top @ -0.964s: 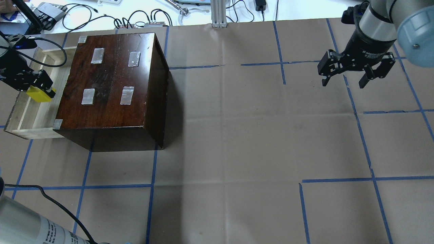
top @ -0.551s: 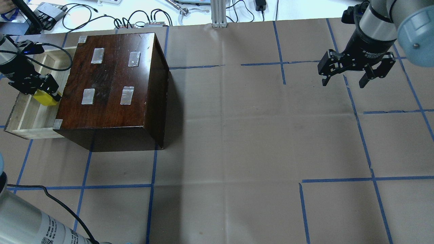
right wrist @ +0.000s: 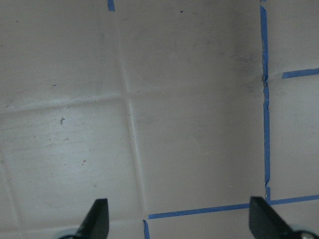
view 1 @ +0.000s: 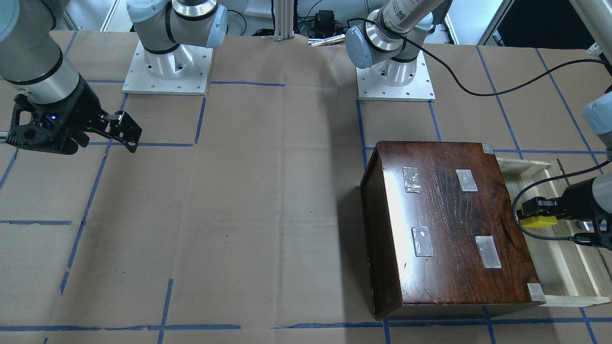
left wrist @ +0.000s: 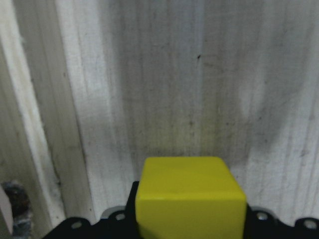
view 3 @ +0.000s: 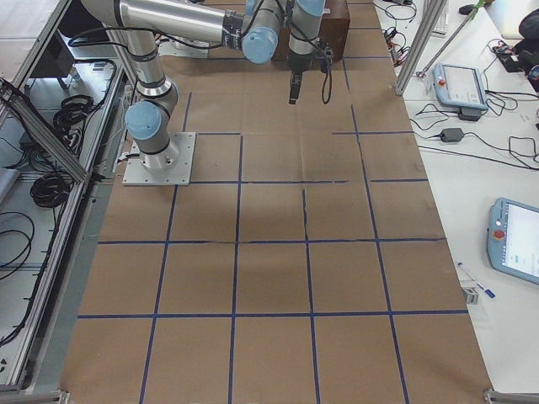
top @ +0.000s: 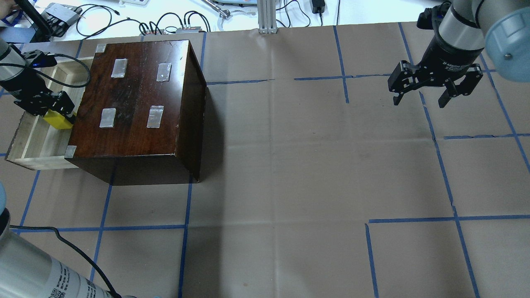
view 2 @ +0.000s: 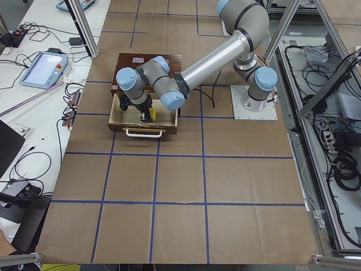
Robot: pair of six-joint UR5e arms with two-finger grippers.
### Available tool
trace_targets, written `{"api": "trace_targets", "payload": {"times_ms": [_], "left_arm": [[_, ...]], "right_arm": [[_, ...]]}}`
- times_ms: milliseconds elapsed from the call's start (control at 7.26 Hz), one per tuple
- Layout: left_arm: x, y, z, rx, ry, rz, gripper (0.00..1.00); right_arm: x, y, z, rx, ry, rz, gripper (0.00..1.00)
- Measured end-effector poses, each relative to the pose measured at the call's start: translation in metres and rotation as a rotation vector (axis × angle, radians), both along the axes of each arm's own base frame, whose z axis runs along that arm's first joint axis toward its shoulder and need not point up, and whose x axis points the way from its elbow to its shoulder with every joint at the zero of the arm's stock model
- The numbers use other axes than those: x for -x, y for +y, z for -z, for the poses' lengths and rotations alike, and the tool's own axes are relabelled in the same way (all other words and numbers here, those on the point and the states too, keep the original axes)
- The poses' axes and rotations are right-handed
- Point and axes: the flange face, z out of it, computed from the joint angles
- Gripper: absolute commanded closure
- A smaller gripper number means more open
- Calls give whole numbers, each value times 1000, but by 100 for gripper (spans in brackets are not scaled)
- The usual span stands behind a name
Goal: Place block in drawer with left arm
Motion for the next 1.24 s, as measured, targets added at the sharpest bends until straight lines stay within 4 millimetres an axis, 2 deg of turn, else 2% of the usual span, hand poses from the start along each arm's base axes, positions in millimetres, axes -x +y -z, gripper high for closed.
{"api": "trace_targets", "payload": {"times_ms": [275,551,826,964,1102,1240], "left_arm": [[0,-1,0,4,-2,-1,32],[1,-2,-3,13,1,-4,20],[2,-5,-20,51,3,-7,2],[2,-4,-40,79,-11,-7,1],[6,0,-71,114,-36,-3,1],[17,10,-104,139,-56,4,1]], "right_arm": [[0,0,0,0,0,0,0],[0,0,0,0,0,0,0],[0,0,0,0,0,-1,0],[0,0,0,0,0,-1,0],[0,0,0,0,0,0,0],[0,0,0,0,0,0,0]]}}
